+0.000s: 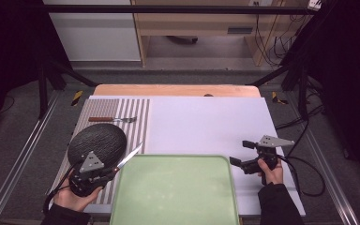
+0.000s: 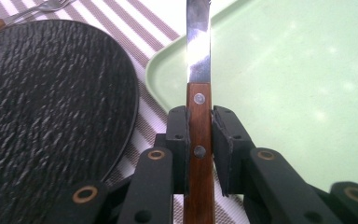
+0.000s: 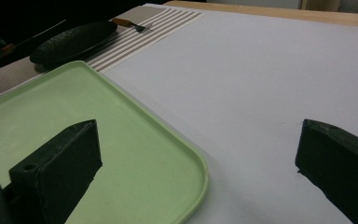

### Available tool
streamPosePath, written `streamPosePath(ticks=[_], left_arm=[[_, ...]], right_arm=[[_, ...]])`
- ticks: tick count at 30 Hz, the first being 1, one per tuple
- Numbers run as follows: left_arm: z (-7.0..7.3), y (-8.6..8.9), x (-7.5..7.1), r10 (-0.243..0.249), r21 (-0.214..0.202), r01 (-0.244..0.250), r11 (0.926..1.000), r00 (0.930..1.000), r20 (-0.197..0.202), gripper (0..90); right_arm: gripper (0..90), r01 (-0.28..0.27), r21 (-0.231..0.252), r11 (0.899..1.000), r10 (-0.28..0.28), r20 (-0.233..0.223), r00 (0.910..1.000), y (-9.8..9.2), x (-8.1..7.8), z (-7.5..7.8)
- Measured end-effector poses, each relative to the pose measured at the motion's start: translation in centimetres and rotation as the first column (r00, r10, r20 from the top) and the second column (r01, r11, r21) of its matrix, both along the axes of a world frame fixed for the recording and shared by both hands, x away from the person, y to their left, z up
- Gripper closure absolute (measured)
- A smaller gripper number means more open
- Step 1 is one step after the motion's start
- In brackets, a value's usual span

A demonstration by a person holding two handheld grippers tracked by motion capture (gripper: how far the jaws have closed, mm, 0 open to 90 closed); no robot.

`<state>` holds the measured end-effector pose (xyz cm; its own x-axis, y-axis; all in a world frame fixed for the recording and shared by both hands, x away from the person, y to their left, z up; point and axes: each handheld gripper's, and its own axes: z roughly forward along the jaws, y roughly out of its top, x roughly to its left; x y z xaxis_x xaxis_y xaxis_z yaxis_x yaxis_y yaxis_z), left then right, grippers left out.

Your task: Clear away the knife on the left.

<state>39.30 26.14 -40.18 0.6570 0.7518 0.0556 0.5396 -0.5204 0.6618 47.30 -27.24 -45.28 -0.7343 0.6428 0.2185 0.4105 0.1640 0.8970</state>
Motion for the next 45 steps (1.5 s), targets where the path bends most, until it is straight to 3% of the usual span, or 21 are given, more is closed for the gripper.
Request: streamPosePath(ticks=[15, 25, 45], left_arm=[[0.0, -2.3, -1.3, 0.003, -0.036, -0.004, 0.9994, 0.9999, -0.014, 76.9], [-0.7, -3.7, -2.4, 0.006, -0.051, -0.008, 0.9987, 0.9989, -0.047, 76.9], [-3.4, -5.8, -3.8, -0.002, -0.002, 0.001, 1.0000, 0.9925, -0.123, 76.8]], right_arm=[[0.3, 0.002, 0.003, 1.000, -0.002, 0.002, 1.0000, -0.1, -0.1, 0.1], [0.3, 0.002, 0.003, 1.000, -0.002, 0.004, 1.0000, -0.1, -0.1, 0.1], [0.2, 0.002, 0.004, 1.000, -0.002, 0.005, 1.0000, -0.1, -0.1, 0.1]])
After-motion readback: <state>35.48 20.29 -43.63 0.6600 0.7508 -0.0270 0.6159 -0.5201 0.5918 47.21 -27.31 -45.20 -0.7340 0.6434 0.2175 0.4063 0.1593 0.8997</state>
